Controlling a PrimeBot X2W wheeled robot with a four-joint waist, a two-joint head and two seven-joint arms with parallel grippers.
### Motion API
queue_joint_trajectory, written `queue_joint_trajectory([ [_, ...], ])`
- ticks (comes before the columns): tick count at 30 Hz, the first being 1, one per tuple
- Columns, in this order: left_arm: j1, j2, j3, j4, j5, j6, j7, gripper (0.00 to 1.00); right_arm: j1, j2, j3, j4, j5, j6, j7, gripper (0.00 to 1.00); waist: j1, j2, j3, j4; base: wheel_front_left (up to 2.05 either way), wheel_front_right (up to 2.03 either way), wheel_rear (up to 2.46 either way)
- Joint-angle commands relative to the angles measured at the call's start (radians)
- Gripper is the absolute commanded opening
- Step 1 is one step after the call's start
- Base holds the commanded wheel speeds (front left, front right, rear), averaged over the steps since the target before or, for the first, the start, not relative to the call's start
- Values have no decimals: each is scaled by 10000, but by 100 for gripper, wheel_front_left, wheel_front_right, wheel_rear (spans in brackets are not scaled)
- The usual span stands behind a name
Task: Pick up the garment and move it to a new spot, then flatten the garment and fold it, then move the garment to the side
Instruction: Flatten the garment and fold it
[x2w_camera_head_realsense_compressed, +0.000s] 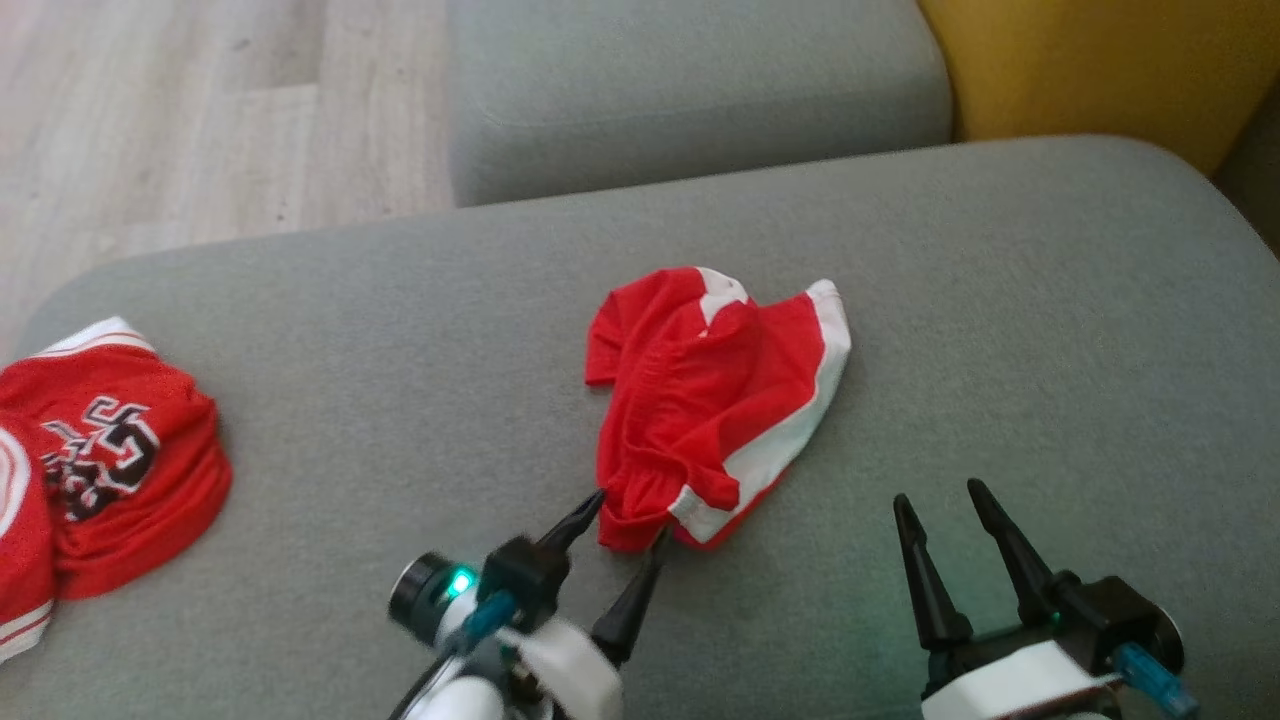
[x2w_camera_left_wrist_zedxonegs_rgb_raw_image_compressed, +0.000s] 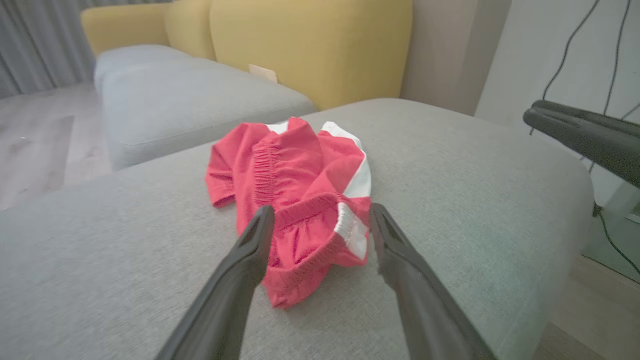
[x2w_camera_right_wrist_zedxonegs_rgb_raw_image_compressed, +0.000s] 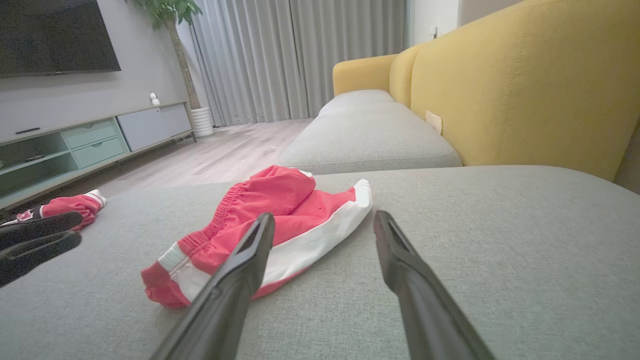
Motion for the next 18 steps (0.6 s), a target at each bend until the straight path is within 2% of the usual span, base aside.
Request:
queue_joint_trajectory([
  [1,-664,-64,107,-136,-196,-46,78,100,-541,-145,241,-403,-61,-7,-63,100,0,0,190,-181,0,0,0],
  [3,-1266,-64,-444,325,-600,45,426,100,-631,-128,263,-469,-86,-7,-63,100,0,0,388,-378,0,0,0],
  [8,-1906,-64,-1022,1002,-960,348,726,100,-772,-105,294,-514,-89,-7,-63,100,0,0,671,-668,0,0,0],
  [18,-2801,-64,-1293,1995,-1018,676,723,100,-868,-69,252,-526,-99,-7,-63,100,0,0,910,-930,0,0,0],
])
